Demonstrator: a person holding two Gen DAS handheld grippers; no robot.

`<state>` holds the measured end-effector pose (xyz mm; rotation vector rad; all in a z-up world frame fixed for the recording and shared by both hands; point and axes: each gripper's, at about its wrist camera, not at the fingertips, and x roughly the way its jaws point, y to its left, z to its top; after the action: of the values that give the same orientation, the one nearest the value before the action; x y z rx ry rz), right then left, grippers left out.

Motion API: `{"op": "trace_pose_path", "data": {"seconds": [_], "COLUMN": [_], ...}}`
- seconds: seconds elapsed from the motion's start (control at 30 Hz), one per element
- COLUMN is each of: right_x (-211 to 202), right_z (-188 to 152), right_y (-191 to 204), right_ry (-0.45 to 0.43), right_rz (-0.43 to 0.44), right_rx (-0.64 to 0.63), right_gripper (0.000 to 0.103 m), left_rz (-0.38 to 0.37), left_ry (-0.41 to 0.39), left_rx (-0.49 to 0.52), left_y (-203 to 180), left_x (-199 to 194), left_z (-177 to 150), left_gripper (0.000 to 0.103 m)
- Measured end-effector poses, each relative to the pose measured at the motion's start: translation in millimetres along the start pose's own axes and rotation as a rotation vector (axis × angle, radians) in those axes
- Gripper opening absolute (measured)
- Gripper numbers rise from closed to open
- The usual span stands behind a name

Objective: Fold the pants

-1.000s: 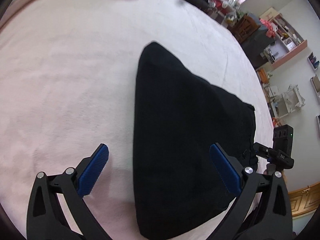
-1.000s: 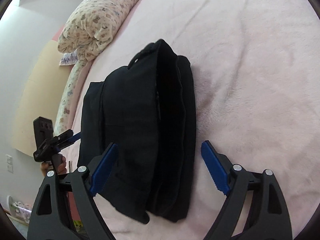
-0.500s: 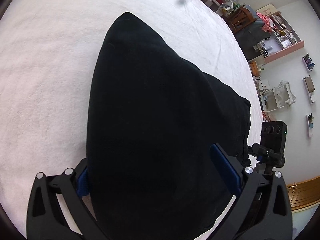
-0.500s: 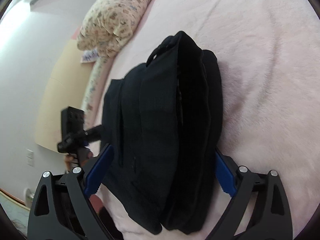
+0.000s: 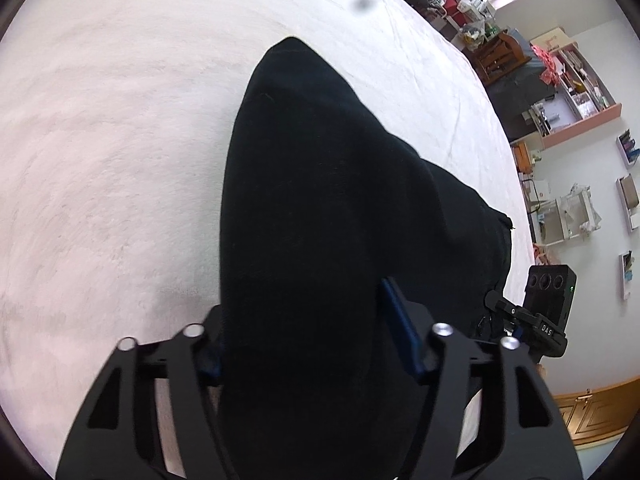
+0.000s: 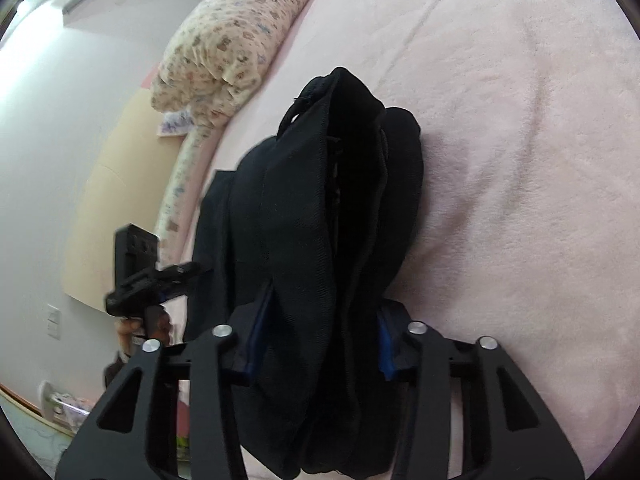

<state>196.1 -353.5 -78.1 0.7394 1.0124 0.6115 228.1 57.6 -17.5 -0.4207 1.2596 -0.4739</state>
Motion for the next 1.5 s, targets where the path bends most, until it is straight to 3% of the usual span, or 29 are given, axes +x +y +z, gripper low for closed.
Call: {"op": "trace_pose_path", "data": {"seconds": [0.13, 0.37, 0.6, 0.93, 1.23, 1.4, 1.5], "right_x": [0, -8, -11, -60, -55, -35, -23], "right_z": [0, 4, 14, 54, 94, 97, 97], "right_y": [0, 4, 12, 6, -10, -30, -45], "right_ry": [-0.017, -0.066, -0.09, -0.266, -0.293, -0.285, -0.285], "right_rz": [0.037, 0.147, 0.174, 0.181, 0.115, 0.009, -0.065], "right_rx": [0.006, 0.031, 0.037, 0.053, 0.058, 0.103, 0.14], "right_gripper": [0.036, 0.032, 0.031, 0.031, 0.031, 0.03, 0.033], "left_rz": [-0.004, 0.013, -0.025, -0.086, -0.03, -0.013, -0.012], "left_ry": [-0.029, -0.084, -0.166, -0.267, -0.292, -0.253, -0.252], "left_rx": [0.001, 0.051, 0.074, 0.127, 0.151, 0.066, 0.029], "left_y": [-4, -19, -34, -90, -113, -86, -69], "left_x": [-5, -17, -31, -13, 18, 44, 58], "left_z": [-4, -8, -4, 34, 68, 75, 74], "left_gripper": [0.035, 0.02, 0.019, 0.019, 0.019, 0.02, 0.025]}}
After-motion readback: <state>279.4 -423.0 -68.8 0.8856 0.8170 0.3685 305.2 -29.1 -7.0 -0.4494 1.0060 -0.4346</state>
